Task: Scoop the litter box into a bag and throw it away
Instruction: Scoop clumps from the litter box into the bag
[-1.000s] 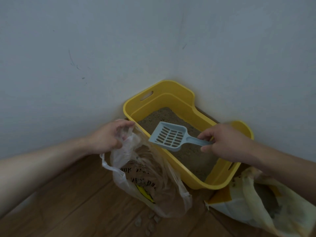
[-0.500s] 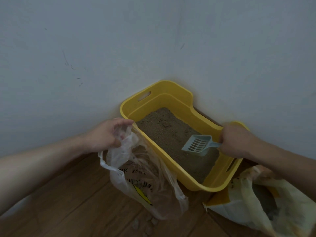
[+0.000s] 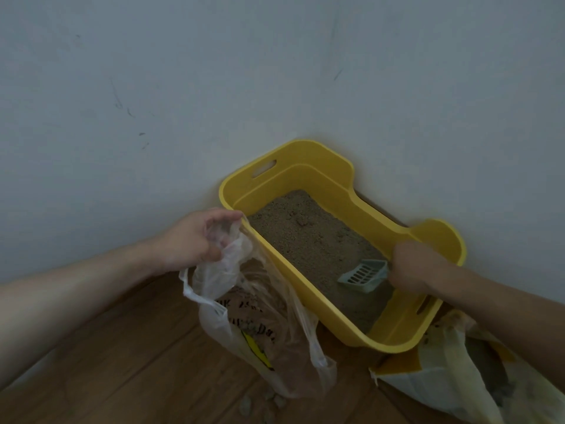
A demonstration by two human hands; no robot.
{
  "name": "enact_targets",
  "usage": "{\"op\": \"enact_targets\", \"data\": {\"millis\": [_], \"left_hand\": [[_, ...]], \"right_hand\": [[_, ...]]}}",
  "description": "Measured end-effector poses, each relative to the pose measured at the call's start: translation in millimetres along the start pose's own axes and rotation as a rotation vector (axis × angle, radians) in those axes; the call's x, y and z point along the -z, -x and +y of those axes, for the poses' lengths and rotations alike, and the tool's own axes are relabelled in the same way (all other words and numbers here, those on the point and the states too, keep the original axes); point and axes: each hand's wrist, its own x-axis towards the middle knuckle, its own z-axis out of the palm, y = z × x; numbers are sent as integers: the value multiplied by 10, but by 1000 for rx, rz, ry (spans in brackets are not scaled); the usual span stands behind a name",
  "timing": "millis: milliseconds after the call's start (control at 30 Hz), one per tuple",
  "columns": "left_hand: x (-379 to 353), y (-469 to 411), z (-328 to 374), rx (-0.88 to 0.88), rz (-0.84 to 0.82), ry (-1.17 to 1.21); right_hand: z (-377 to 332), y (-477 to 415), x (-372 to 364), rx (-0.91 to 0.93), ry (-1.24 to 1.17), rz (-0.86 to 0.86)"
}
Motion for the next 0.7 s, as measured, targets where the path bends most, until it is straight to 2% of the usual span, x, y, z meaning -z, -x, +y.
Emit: {"op": "enact_targets", "data": {"millis": [233, 700], "left_hand": [[-23, -56, -30, -38, 7, 20], [20, -120, -117, -56, -31, 114]], "right_hand": [[-123, -239, -50, 2, -34, 34], [-714, -992, -96, 74, -324, 131]]}}
